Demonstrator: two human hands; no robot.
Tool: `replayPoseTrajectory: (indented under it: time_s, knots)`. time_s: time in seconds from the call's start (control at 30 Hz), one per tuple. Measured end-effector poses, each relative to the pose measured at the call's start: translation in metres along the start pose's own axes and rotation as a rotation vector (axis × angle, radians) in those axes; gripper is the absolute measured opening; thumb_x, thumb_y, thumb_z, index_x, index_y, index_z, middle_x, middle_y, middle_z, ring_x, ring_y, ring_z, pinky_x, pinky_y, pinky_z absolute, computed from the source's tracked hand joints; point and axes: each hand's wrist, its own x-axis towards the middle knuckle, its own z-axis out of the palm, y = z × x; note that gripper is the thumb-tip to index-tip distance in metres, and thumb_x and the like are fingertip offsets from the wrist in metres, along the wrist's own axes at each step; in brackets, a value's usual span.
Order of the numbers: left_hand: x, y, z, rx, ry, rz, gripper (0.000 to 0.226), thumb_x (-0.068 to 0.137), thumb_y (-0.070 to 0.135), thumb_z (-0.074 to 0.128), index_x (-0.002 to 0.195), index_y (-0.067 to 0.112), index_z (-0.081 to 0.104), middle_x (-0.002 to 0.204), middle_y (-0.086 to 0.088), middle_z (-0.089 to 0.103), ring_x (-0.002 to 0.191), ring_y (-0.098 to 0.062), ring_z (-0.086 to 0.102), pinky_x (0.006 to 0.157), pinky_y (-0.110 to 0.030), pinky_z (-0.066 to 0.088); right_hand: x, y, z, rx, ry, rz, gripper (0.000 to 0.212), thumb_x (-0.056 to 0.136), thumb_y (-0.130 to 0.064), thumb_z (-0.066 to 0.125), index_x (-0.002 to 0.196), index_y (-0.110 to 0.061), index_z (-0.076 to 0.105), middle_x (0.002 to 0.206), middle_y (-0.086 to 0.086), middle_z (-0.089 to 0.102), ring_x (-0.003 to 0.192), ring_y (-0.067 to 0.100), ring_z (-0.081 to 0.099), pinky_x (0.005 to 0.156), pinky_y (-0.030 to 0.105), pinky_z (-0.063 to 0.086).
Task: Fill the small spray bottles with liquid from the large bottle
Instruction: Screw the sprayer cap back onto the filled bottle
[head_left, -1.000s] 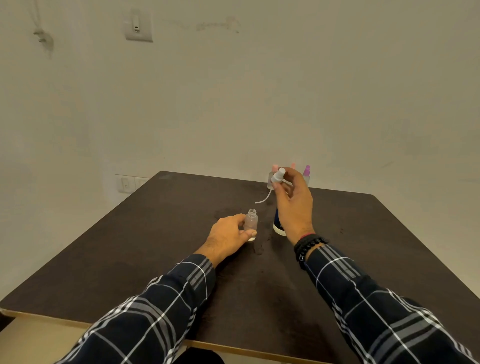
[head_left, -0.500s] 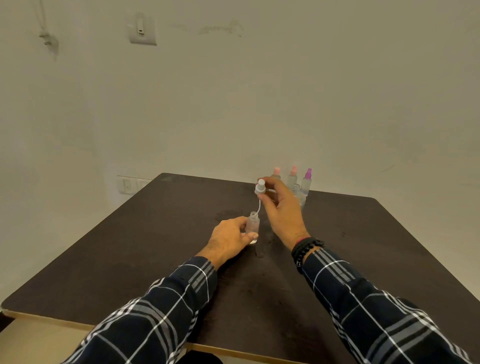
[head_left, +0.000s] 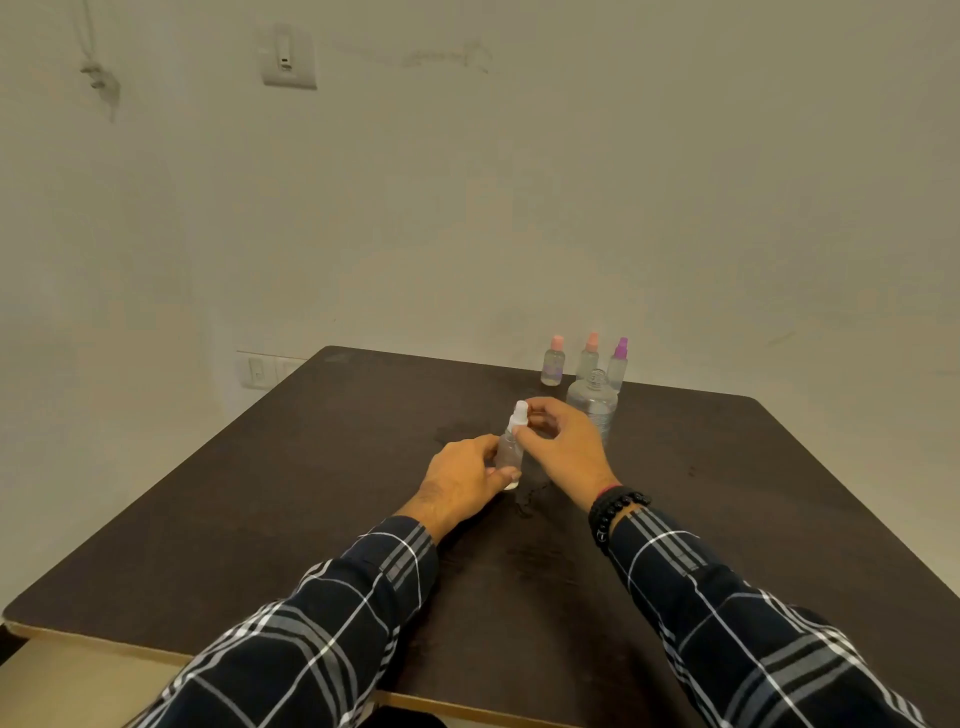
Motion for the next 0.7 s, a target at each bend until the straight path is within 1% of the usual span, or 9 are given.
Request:
replayPoseTrajectory:
  time_s: [0.1, 0.2, 0.3, 0.33, 0.4, 0.47, 0.5, 0.63, 0.7]
  knots:
    - [0.001, 0.0, 0.0, 0.01, -0.008, -0.001, 0.047, 0.095, 0.043, 0.063, 0.136, 0.024, 0.053, 0.126, 0.003, 0.064, 0.112, -0.013, 0.06, 0.094, -0.03, 0.047, 0.005, -0.001, 0.001, -0.018, -0.016, 0.041, 0.03, 0.088, -0.025, 0.074, 0.117, -0.023, 0.068, 0.108, -0.011, 0.071, 0.102, 0.001, 0.066, 0.095, 0.029, 0.055]
    - [0.002, 0.0, 0.0, 0.008, -0.018, -0.006, 0.046, 0.094, 0.044, 0.063, 0.135, 0.024, 0.053, 0.125, 0.003, 0.064, 0.111, -0.013, 0.06, 0.093, -0.031, 0.048, 0.007, -0.002, 0.0, -0.091, -0.056, 0.05, 0.03, 0.086, -0.024, 0.076, 0.115, -0.023, 0.068, 0.106, -0.009, 0.071, 0.1, 0.003, 0.066, 0.094, 0.028, 0.055]
    - [0.002, 0.0, 0.0, 0.003, -0.017, -0.005, 0.044, 0.095, 0.043, 0.063, 0.134, 0.025, 0.054, 0.122, 0.004, 0.065, 0.107, -0.011, 0.06, 0.091, -0.029, 0.047, 0.004, -0.003, 0.0, -0.145, -0.081, 0.052, 0.037, 0.089, -0.026, 0.074, 0.125, -0.021, 0.067, 0.114, -0.01, 0.068, 0.104, 0.006, 0.063, 0.096, 0.023, 0.05]
    - [0.001, 0.0, 0.0, 0.003, -0.017, -0.004, 0.043, 0.095, 0.043, 0.063, 0.133, 0.025, 0.054, 0.121, 0.005, 0.065, 0.105, -0.011, 0.06, 0.091, -0.029, 0.047, 0.003, -0.004, 0.001, -0.155, -0.08, 0.054, 0.038, 0.09, -0.026, 0.073, 0.127, -0.02, 0.066, 0.113, -0.01, 0.066, 0.105, 0.006, 0.061, 0.095, 0.022, 0.048]
    - [0.001, 0.0, 0.0, 0.002, -0.011, 0.001, 0.04, 0.095, 0.042, 0.063, 0.13, 0.026, 0.056, 0.119, 0.005, 0.065, 0.101, -0.009, 0.059, 0.091, -0.029, 0.048, 0.002, -0.005, 0.004, -0.165, -0.06, 0.061, 0.033, 0.09, -0.026, 0.074, 0.122, -0.02, 0.067, 0.107, -0.012, 0.065, 0.1, 0.007, 0.062, 0.089, 0.018, 0.047]
    - [0.001, -0.001, 0.0, 0.001, -0.008, 0.002, 0.039, 0.095, 0.041, 0.063, 0.13, 0.026, 0.056, 0.118, 0.005, 0.065, 0.101, -0.01, 0.06, 0.091, -0.03, 0.049, 0.001, -0.007, 0.01, -0.164, -0.012, 0.091, 0.025, 0.088, -0.027, 0.075, 0.109, -0.02, 0.065, 0.097, -0.012, 0.063, 0.088, 0.005, 0.06, 0.077, 0.013, 0.045]
    - [0.001, -0.001, 0.0, 0.006, -0.009, 0.001, 0.038, 0.095, 0.04, 0.062, 0.13, 0.025, 0.056, 0.119, 0.005, 0.065, 0.102, -0.011, 0.061, 0.091, -0.031, 0.05, 0.0, -0.008, 0.013, -0.14, 0.02, 0.117, 0.023, 0.087, -0.026, 0.076, 0.105, -0.02, 0.063, 0.094, -0.011, 0.062, 0.085, 0.004, 0.059, 0.073, 0.013, 0.044]
    - [0.003, -0.001, 0.001, 0.026, -0.007, -0.006, 0.037, 0.096, 0.038, 0.061, 0.13, 0.025, 0.055, 0.118, 0.004, 0.065, 0.102, -0.012, 0.062, 0.093, -0.033, 0.051, -0.006, -0.01, 0.029, 0.009, 0.147, 0.231, 0.022, 0.086, -0.026, 0.076, 0.099, -0.02, 0.06, 0.093, -0.006, 0.063, 0.085, 0.007, 0.059, 0.072, 0.02, 0.046]
    - [0.003, -0.002, 0.001, 0.041, -0.004, -0.006, 0.036, 0.095, 0.038, 0.061, 0.127, 0.024, 0.057, 0.113, 0.004, 0.066, 0.099, -0.013, 0.062, 0.092, -0.035, 0.053, -0.007, -0.012, 0.033, 0.04, 0.168, 0.263, 0.023, 0.086, -0.028, 0.077, 0.097, -0.02, 0.058, 0.094, -0.003, 0.063, 0.086, 0.011, 0.061, 0.074, 0.023, 0.049]
